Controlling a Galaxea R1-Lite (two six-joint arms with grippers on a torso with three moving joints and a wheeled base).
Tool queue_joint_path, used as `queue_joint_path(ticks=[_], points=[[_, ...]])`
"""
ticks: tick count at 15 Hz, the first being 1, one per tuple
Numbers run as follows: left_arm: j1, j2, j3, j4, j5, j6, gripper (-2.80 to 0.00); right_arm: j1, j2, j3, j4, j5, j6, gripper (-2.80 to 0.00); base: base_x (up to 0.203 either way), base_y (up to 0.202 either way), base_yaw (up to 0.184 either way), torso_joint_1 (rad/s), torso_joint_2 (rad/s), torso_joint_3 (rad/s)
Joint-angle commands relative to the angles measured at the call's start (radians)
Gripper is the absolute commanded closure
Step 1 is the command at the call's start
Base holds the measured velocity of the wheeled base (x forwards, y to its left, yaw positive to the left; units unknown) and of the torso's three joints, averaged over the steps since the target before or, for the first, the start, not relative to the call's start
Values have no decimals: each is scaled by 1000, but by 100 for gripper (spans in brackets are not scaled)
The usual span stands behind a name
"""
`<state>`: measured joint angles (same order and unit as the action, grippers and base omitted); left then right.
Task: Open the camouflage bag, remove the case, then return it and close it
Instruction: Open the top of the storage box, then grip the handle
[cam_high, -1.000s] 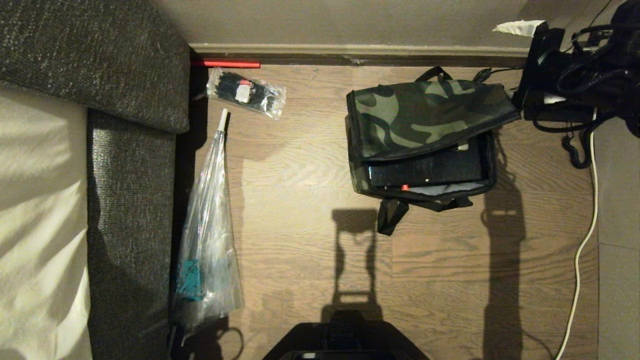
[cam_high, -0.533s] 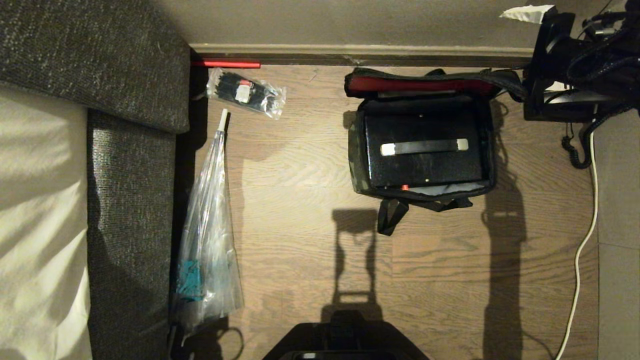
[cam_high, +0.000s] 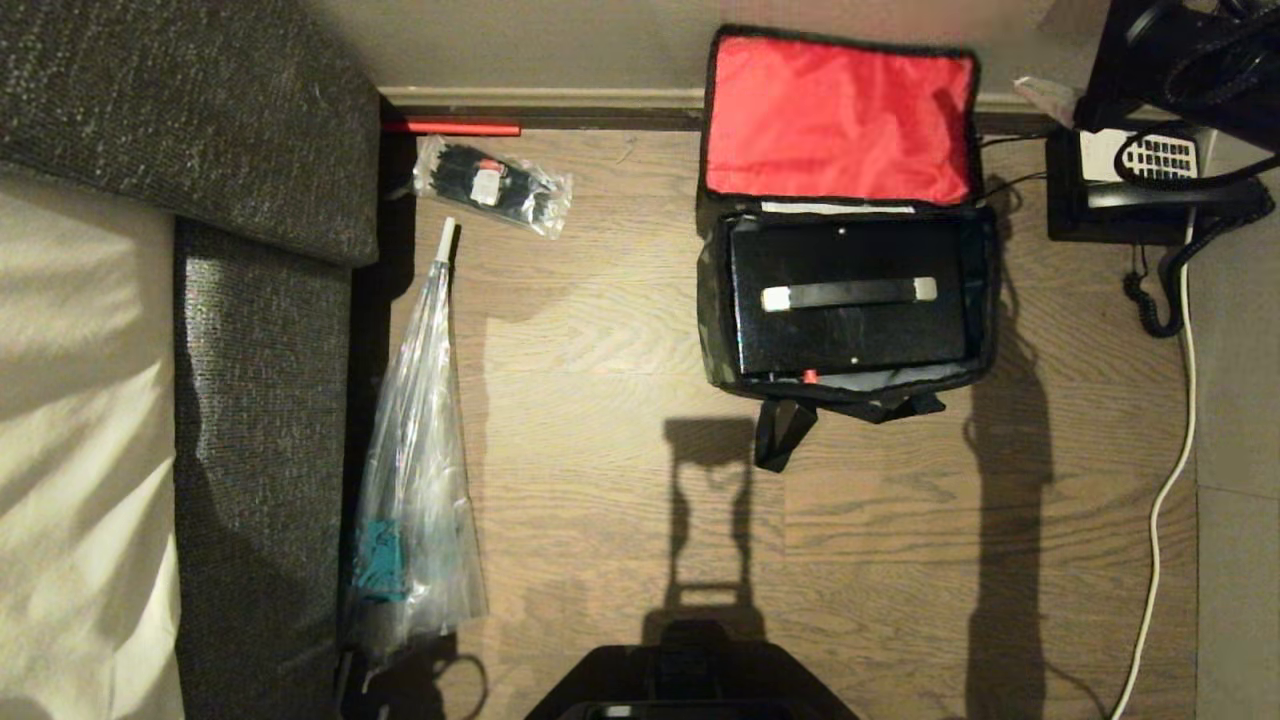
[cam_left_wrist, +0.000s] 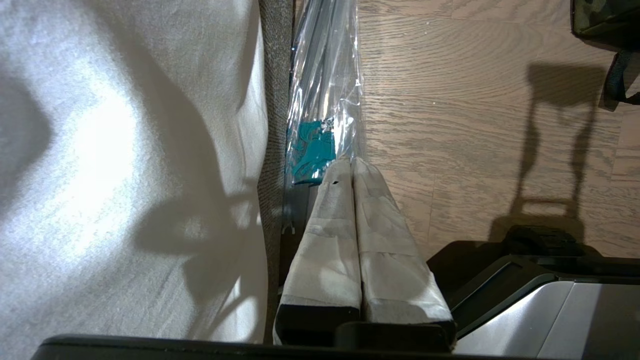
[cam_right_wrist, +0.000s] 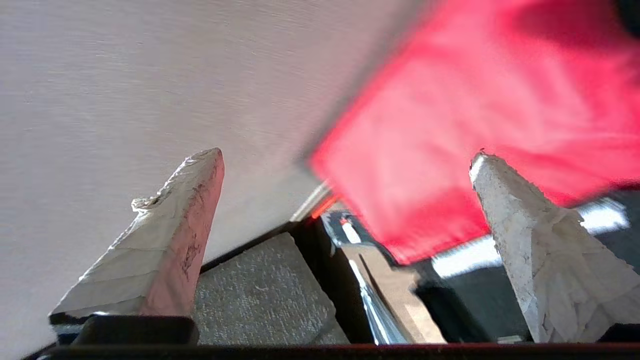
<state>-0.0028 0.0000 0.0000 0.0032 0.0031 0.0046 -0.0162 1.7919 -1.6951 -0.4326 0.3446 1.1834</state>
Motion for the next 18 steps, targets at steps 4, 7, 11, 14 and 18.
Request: queue_joint_path(ticks=[4, 7, 11, 14, 18], points=[[0, 0, 2, 0, 0, 0, 0, 4, -19, 23, -8, -2, -102, -280, 0, 0, 0, 0, 0, 0], [0, 0, 2, 0, 0, 0, 0, 20, -58, 150, 17, -1, -239, -280, 0, 0, 0, 0, 0, 0], [0, 0, 1, 0, 0, 0, 0, 75, -128, 328, 36, 28, -370, 0, 0, 0, 0, 0, 0, 0], [0, 0, 2, 0, 0, 0, 0, 105, -189, 468, 42, 33, -456, 0, 0, 0, 0, 0, 0, 0], [0, 0, 2, 0, 0, 0, 0, 119, -316, 674, 40, 21, -586, 0, 0, 0, 0, 0, 0, 0]])
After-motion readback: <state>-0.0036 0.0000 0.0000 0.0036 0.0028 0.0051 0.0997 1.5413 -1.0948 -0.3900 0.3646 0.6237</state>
